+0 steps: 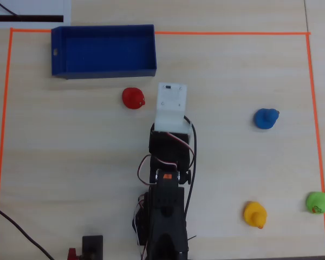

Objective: Grasp yellow duck and put it into box.

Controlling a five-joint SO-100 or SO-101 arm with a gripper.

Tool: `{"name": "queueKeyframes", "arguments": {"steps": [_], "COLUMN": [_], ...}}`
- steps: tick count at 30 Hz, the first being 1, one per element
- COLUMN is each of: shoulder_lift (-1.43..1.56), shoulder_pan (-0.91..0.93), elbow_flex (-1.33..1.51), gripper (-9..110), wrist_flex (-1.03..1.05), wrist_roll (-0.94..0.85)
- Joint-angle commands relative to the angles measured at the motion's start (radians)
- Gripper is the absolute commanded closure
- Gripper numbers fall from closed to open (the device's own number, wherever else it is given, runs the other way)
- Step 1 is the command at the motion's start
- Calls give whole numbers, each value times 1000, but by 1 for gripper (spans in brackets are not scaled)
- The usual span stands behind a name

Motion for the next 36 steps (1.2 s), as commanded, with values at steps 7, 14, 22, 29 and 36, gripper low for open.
{"name": "queueKeyframes", "arguments": {"steps": [7,14,22,29,36], "shoulder_lift": [-456,-588,-643,-584,-560], "shoulder_pan": [374,752,1167,1361,1520], "elbow_flex": [-749,-914,-940,-902,-825], "gripper": [101,101,101,100,95], "wrist_flex": [178,201,365,483,506], "wrist_roll": [63,110,118,123,109]}}
